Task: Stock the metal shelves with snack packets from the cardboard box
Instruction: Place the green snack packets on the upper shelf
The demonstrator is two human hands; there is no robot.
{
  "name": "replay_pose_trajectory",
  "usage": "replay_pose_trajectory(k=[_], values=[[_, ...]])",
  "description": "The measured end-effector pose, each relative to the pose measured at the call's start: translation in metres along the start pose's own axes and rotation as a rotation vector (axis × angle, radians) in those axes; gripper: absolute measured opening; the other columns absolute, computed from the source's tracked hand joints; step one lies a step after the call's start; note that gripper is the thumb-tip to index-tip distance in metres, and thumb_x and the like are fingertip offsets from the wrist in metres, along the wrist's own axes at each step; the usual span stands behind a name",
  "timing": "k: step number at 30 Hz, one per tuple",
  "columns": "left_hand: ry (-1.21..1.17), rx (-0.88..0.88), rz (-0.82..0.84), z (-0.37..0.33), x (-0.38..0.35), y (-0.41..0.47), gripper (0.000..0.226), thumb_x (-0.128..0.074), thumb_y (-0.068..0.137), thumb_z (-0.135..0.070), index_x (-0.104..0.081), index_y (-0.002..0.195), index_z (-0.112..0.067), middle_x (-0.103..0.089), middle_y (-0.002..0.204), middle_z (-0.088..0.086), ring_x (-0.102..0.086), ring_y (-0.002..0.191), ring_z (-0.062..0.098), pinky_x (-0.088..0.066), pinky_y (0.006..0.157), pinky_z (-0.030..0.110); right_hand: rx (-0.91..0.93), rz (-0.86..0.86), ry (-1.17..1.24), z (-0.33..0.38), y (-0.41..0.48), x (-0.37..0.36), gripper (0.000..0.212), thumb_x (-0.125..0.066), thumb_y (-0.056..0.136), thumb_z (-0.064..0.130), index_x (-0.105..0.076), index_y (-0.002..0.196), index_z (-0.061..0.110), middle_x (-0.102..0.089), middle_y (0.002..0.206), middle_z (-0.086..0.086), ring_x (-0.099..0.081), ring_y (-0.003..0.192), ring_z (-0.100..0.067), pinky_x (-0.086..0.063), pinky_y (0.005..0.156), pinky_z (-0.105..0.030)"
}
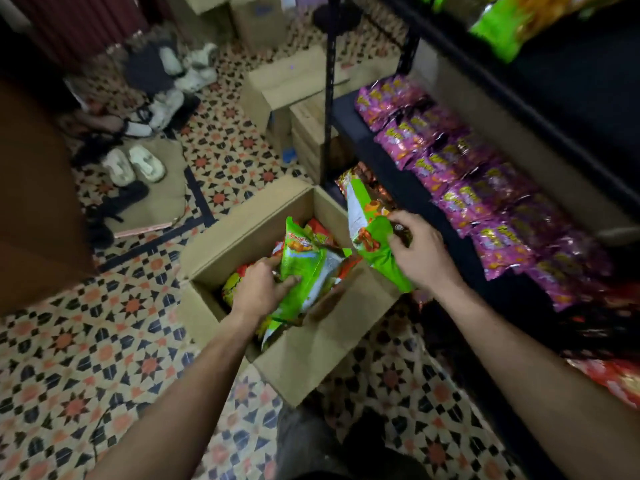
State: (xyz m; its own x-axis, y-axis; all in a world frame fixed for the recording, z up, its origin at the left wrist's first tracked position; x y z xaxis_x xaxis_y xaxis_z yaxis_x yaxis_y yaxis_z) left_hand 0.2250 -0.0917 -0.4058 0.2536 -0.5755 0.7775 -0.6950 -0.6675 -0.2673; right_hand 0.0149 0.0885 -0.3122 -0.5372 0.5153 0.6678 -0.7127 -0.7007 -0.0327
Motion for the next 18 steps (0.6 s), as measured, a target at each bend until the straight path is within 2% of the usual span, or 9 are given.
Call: replay_pose_trajectory(k=[2, 5, 7, 10, 12, 15, 18], values=[[-0.082, -0.052, -0.042, -0.041, 0.015, -0.012, 0.032, -0.073, 0.082, -0.045, -0.072, 0.101, -0.019, -0.07, 0.087, 0.007, -0.065, 0.081, 0.027, -0.044, 0.067, 0.032, 0.029, -0.038, 0.006, 0.015, -0.018, 0.041, 0.033, -0.06, 0.09, -0.002, -0.064, 0.122, 0.007, -0.062, 0.119, -0.007, -0.054, 0.108, -0.013, -0.032, 0.091, -0.012], [-0.217, -0.124, -0.067, -0.111, 0.034, -0.02, 0.029, -0.071, 0.083, -0.05, -0.071, 0.091, -0.022, -0.071, 0.079, -0.001, -0.067, 0.073, 0.017, -0.052, 0.067, 0.034, 0.078, -0.122, 0.0, 0.038, -0.04, 0.111, 0.031, -0.06, 0.092, 0.001, -0.064, 0.12, 0.013, -0.059, 0.117, 0.003, -0.05, 0.11, -0.007, -0.031, 0.091, -0.013], [-0.296, -0.2, -0.067, -0.156, 0.043, -0.025, 0.032, -0.066, 0.081, -0.056, -0.068, 0.086, -0.025, -0.07, 0.075, -0.005, -0.066, 0.069, 0.011, -0.056, 0.068, 0.037, 0.113, -0.217, -0.019, 0.052, -0.054, 0.159, 0.031, -0.06, 0.091, 0.001, -0.065, 0.119, 0.016, -0.059, 0.116, 0.005, -0.054, 0.113, -0.011, -0.034, 0.097, -0.019], [-0.372, -0.315, -0.126, -0.222, 0.062, -0.034, 0.033, -0.065, 0.083, -0.054, -0.069, 0.084, -0.021, -0.069, 0.071, 0.0, -0.061, 0.062, 0.01, -0.054, 0.062, 0.039, 0.195, -0.384, -0.029, 0.076, -0.076, 0.23, 0.032, -0.061, 0.089, 0.003, -0.066, 0.116, 0.018, -0.065, 0.116, 0.0, -0.059, 0.112, -0.02, -0.042, 0.104, -0.038], [-0.393, -0.37, -0.206, -0.264, 0.079, -0.043, 0.029, -0.066, 0.087, -0.049, -0.072, 0.091, -0.02, -0.072, 0.078, -0.002, -0.065, 0.07, 0.01, -0.052, 0.067, 0.036, 0.245, -0.5, -0.024, 0.089, -0.093, 0.277, 0.03, -0.059, 0.089, 0.008, -0.065, 0.116, 0.021, -0.065, 0.118, 0.002, -0.059, 0.113, -0.021, -0.043, 0.104, -0.047], [-0.471, -0.423, -0.178, -0.317, 0.09, -0.044, 0.021, -0.063, 0.092, -0.048, -0.072, 0.095, -0.029, -0.074, 0.085, -0.008, -0.069, 0.081, 0.01, -0.055, 0.077, 0.037, 0.266, -0.651, -0.031, 0.098, -0.112, 0.334, 0.027, -0.055, 0.091, 0.014, -0.063, 0.116, 0.023, -0.065, 0.117, 0.005, -0.059, 0.113, -0.022, -0.043, 0.101, -0.052], [-0.534, -0.512, -0.136, -0.377, 0.098, -0.04, 0.022, -0.059, 0.096, -0.043, -0.07, 0.085, -0.027, -0.072, 0.073, -0.011, -0.066, 0.068, 0.004, -0.053, 0.066, 0.027, 0.24, -0.793, -0.058, 0.094, -0.122, 0.381, 0.027, -0.053, 0.091, 0.02, -0.062, 0.115, 0.027, -0.066, 0.113, 0.005, -0.059, 0.109, -0.024, -0.044, 0.098, -0.054]])
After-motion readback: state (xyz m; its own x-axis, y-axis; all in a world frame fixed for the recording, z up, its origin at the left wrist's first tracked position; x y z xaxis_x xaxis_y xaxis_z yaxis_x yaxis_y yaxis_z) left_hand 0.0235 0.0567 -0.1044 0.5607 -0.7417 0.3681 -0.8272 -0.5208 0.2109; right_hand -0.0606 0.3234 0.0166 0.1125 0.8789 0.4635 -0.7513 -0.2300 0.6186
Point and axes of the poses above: each hand's wrist, its own y-axis towards the middle knuckle, its own x-axis out of the back of the hand, z = x × y, the point moved 10 cm from there along y, towards the middle knuckle
